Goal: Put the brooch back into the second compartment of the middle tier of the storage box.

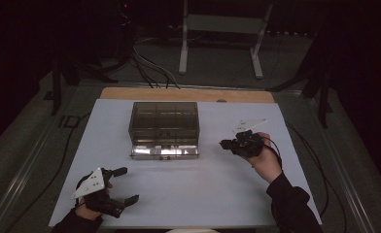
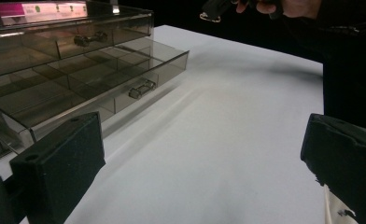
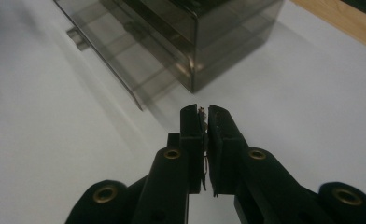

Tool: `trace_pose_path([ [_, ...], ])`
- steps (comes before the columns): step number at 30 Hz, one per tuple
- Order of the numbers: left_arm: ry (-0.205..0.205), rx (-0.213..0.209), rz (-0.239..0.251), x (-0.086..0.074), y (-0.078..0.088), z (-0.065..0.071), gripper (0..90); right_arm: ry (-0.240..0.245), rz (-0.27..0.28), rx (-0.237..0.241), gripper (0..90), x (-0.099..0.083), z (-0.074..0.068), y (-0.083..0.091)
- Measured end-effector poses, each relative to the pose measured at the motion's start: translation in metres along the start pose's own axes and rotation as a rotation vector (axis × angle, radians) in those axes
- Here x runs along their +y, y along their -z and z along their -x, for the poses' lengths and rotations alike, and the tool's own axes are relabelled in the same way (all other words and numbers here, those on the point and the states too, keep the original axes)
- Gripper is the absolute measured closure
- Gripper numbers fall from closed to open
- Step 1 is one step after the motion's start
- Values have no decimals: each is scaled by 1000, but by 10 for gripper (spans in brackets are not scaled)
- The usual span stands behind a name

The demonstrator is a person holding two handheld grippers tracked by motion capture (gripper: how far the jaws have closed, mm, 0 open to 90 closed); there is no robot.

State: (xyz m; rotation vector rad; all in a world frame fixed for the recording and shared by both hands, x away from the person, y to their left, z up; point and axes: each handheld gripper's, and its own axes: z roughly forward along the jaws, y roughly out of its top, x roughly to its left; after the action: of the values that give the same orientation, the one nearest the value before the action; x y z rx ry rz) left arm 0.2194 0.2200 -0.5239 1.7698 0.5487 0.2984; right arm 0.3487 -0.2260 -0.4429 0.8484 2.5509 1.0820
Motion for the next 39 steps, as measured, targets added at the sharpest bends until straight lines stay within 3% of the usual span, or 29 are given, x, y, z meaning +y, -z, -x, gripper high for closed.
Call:
trace_pose_path([
  [21, 1, -2, 5, 1, 1, 0, 6, 62, -1, 85, 853, 40, -22, -25],
  [39, 2, -6, 9, 1, 1, 0, 6, 116, 10, 163, 853, 75, -48, -58],
])
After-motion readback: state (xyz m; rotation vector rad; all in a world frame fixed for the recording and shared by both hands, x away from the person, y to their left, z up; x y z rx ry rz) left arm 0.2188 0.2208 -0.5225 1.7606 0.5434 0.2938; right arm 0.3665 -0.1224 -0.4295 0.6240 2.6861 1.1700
